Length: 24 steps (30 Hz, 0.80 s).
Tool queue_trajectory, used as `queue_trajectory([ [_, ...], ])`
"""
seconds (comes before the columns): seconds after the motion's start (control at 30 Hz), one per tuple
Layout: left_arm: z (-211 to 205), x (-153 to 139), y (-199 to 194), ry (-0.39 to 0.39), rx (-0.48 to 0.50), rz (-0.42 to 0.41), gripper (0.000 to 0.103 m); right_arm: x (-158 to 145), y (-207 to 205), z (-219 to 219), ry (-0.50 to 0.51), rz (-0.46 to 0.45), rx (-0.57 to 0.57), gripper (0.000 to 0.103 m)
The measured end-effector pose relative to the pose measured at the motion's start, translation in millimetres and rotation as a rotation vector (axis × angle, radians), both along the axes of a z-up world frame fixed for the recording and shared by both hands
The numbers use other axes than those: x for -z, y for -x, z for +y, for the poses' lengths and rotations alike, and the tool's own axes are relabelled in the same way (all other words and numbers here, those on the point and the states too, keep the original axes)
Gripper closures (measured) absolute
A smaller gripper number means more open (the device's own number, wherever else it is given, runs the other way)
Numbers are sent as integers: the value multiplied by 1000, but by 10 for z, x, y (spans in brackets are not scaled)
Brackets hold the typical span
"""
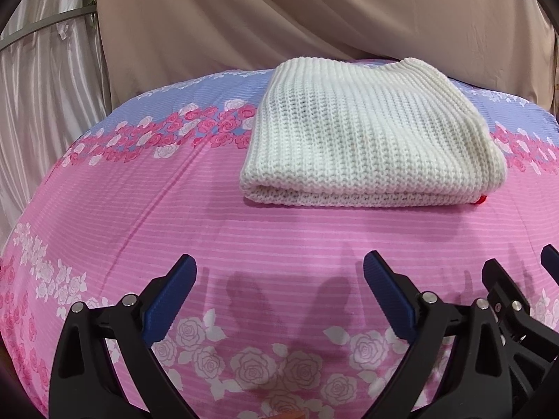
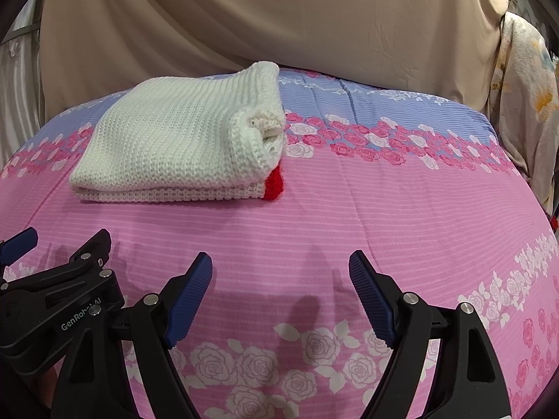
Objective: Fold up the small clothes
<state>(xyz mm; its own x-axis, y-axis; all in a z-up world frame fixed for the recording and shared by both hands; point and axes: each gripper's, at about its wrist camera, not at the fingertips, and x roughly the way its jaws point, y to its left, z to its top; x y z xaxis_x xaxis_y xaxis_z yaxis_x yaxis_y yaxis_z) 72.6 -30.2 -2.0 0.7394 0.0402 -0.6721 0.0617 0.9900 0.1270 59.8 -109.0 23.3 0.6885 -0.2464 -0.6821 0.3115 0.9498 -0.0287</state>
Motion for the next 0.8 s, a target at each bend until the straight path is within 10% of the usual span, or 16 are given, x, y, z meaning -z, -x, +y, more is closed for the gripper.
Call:
queue_trajectory([
  [0.8, 1, -37, 26, -14, -6, -22, 10, -3, 31, -4, 24, -9, -9, 24],
])
